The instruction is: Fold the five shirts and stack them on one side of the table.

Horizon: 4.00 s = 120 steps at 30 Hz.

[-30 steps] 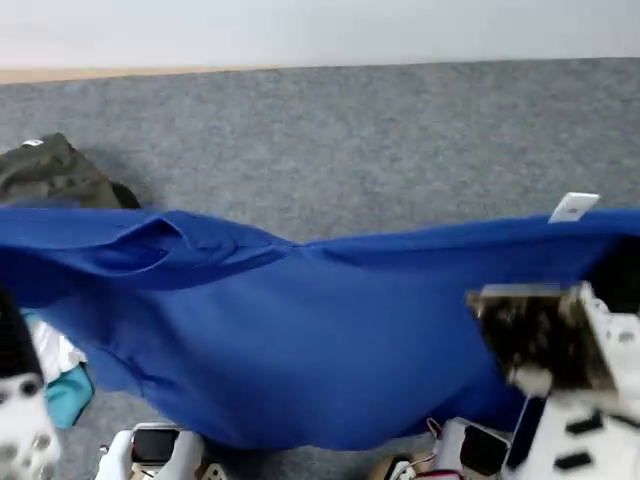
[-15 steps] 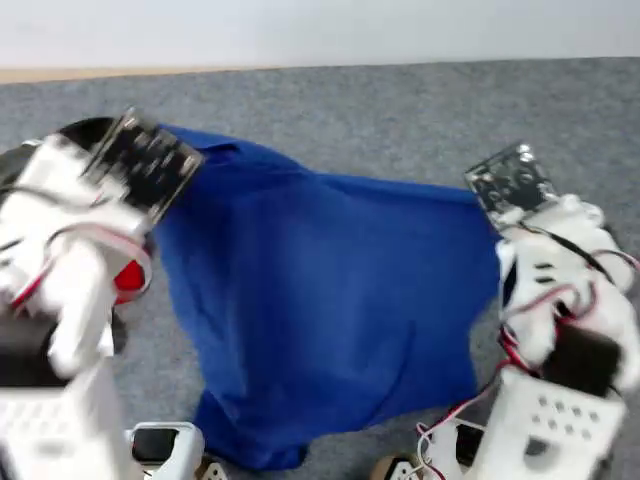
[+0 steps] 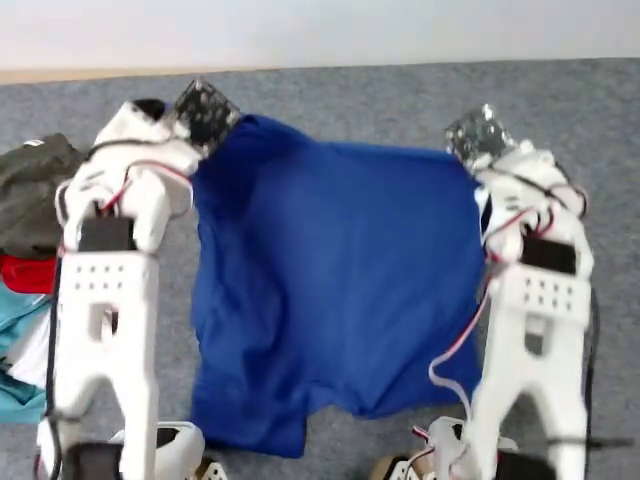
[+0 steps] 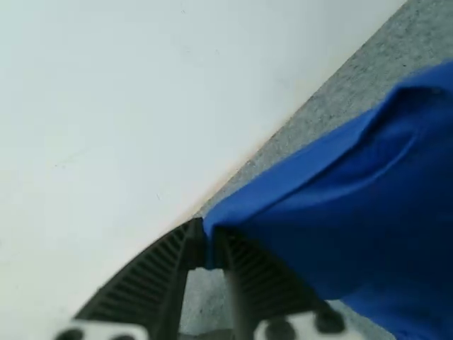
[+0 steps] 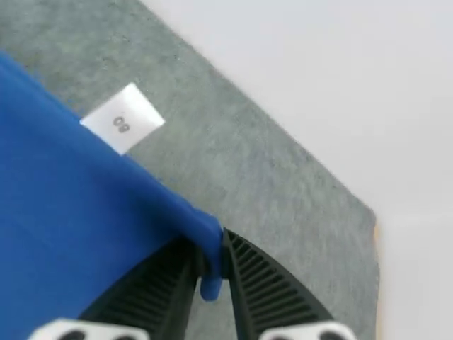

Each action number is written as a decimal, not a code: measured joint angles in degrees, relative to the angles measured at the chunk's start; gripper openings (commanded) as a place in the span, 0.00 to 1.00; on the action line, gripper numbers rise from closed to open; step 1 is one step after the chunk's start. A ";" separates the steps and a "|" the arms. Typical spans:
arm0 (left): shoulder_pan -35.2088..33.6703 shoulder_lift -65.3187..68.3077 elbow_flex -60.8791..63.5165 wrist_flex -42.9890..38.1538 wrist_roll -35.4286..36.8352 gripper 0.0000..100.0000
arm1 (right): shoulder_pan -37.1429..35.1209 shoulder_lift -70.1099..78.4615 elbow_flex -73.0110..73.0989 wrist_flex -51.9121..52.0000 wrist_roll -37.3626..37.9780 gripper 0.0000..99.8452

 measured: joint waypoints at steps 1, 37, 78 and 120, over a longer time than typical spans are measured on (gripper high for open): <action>-0.26 2.81 -2.55 -0.18 -0.09 0.00 | 0.00 2.90 -2.55 -0.79 0.00 0.01; -1.05 59.25 -86.15 52.57 -8.35 0.00 | -4.92 51.34 -62.07 27.25 4.22 0.01; 10.90 1.23 11.16 61.36 -8.88 0.00 | -2.46 41.93 -49.76 69.19 4.13 0.01; 10.37 0.44 8.18 61.27 -8.97 0.13 | -0.18 35.78 -53.71 67.25 8.88 0.19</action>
